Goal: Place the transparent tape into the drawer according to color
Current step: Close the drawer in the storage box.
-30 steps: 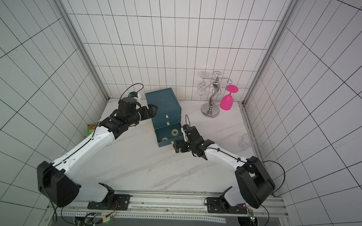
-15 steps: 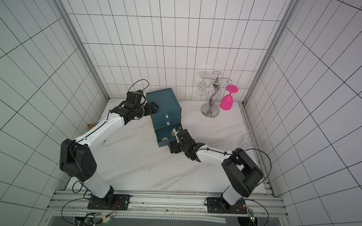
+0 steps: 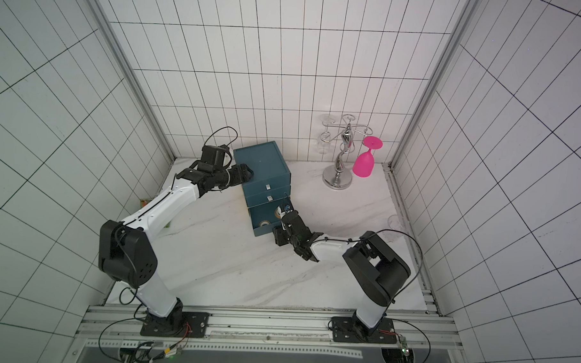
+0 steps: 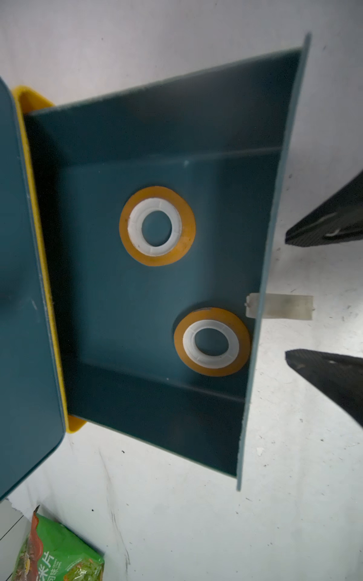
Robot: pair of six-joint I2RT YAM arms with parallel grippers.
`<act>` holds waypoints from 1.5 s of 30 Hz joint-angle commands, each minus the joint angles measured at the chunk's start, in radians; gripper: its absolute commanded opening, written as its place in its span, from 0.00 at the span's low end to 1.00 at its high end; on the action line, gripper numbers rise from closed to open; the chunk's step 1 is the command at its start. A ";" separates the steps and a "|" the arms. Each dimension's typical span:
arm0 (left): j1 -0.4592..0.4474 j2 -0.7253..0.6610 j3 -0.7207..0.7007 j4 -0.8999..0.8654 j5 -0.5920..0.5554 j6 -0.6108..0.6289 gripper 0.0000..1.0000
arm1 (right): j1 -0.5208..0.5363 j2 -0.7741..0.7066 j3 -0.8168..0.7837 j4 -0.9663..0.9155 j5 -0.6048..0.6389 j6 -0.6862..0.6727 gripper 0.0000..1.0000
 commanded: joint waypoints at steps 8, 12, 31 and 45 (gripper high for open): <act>0.004 0.036 0.040 -0.075 0.046 0.035 0.84 | 0.011 0.069 0.022 0.141 0.070 -0.023 0.53; 0.004 0.044 0.042 -0.085 0.058 0.041 0.84 | 0.010 0.089 0.056 0.153 0.072 -0.037 0.52; 0.004 0.076 0.063 -0.116 0.111 0.048 0.83 | -0.032 0.225 0.223 0.198 0.052 -0.075 0.47; 0.004 0.086 0.063 -0.137 0.138 0.051 0.82 | -0.046 0.315 0.336 0.181 0.032 -0.085 0.46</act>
